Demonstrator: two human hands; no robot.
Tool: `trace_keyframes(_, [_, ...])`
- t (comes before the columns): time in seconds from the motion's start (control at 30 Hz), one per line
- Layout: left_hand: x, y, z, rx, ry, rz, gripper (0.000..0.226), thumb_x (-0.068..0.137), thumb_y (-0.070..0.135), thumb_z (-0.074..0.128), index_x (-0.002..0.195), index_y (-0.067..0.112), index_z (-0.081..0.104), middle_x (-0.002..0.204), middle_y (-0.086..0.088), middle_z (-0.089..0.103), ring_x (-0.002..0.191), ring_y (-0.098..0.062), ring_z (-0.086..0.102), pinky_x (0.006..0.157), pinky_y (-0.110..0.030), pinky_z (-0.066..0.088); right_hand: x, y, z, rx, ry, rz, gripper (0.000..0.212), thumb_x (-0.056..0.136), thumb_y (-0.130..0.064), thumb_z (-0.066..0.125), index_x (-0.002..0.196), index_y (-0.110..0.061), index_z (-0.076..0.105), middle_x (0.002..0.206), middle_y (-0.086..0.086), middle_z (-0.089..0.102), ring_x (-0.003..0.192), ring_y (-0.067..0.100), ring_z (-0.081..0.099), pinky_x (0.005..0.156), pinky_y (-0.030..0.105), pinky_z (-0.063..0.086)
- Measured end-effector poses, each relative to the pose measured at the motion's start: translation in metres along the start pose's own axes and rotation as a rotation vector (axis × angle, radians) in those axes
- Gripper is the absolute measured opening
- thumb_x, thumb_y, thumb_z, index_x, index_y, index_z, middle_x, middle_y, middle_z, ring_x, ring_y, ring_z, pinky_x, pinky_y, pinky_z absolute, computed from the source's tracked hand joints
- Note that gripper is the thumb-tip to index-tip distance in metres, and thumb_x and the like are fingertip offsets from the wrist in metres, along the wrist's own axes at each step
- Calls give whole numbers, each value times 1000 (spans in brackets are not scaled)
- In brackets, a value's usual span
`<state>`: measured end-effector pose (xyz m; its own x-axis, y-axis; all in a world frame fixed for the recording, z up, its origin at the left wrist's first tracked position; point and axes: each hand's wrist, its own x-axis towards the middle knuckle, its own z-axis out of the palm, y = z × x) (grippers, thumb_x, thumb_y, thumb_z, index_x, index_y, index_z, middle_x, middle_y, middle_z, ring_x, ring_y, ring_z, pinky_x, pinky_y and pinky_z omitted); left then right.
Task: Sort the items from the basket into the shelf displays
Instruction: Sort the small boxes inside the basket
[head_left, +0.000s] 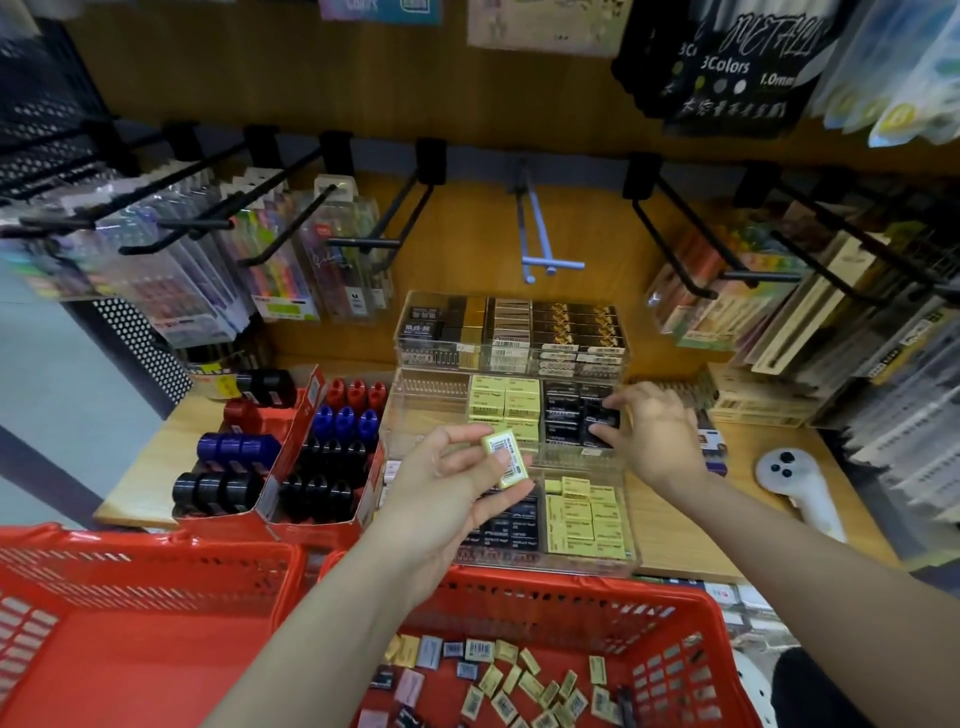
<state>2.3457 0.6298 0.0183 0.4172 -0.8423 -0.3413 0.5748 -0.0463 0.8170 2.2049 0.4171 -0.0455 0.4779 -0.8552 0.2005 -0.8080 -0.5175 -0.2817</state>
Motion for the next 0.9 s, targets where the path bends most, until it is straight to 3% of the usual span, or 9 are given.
trace_keyframes(0.1, [-2, 0, -1, -4, -3, -3, 29, 90, -8, 62, 117, 2, 55, 103, -17, 74, 97, -27, 73, 75, -33, 61, 0, 2, -5, -92, 3, -70, 32, 87, -45, 69, 109, -23, 65, 114, 0, 63, 112, 23, 47, 88, 37, 34])
trace_keyframes(0.27, [-5, 1, 1, -3, -9, -7, 29, 91, -8, 61, 117, 1, 55, 103, -18, 74, 97, -28, 73, 74, -32, 61, -1, 0, -11, -143, -104, -141, 37, 93, -35, 63, 127, -27, 51, 120, -2, 64, 117, 22, 47, 94, 38, 34])
trace_keyframes(0.37, [-7, 3, 2, -4, -11, -1, 30, 91, -7, 62, 118, 2, 54, 105, -18, 73, 98, -27, 73, 74, -32, 61, -4, -2, -16, 78, 15, -160, 37, 94, -23, 62, 129, -25, 51, 112, 3, 60, 105, 21, 52, 91, 37, 40])
trace_keyframes(0.43, [-8, 3, 2, -7, -12, -1, 29, 91, -7, 61, 118, 2, 54, 101, -16, 74, 97, -27, 73, 74, -31, 61, -6, -6, -23, 442, -2, 27, 40, 95, -18, 59, 132, -30, 51, 107, 3, 59, 93, 17, 55, 83, 33, 48])
trace_keyframes(0.5, [-9, 4, 2, -12, -5, -7, 29, 91, -8, 61, 117, 2, 54, 101, -17, 74, 96, -27, 73, 73, -32, 61, -7, -11, -32, 926, -123, 406, 30, 98, -13, 54, 120, -31, 62, 111, 4, 64, 91, 19, 61, 74, 32, 56])
trace_keyframes(0.6, [-10, 3, 3, -20, 13, -16, 30, 90, -9, 61, 118, 2, 55, 108, -20, 71, 95, -28, 74, 74, -33, 61, -9, -12, -41, 1309, -284, 778, 18, 94, -5, 62, 110, -11, 67, 120, 11, 63, 99, 24, 64, 61, 24, 59])
trace_keyframes(0.7, [-11, 3, 4, -25, 6, -19, 30, 90, -9, 61, 117, 2, 55, 111, -21, 69, 96, -29, 73, 74, -35, 62, -8, -4, -44, 1209, -299, 684, 41, 81, -2, 76, 119, -2, 61, 115, 15, 66, 89, 22, 70, 59, 20, 58])
trace_keyframes(0.83, [-12, 3, 4, -31, 4, -20, 30, 90, -9, 61, 117, 2, 55, 111, -21, 69, 95, -28, 74, 73, -34, 61, -2, -7, -41, 204, -236, 215, 43, 81, -36, 80, 115, -14, 67, 86, -1, 69, 71, 13, 63, 59, 21, 47])
trace_keyframes(0.9, [-11, 3, 4, -32, 5, -25, 30, 90, -9, 62, 117, 2, 55, 112, -21, 69, 96, -28, 73, 73, -33, 61, 3, -12, -38, 8, -198, 107, 54, 77, -48, 79, 117, -15, 64, 95, 4, 69, 79, 20, 63, 59, 25, 47])
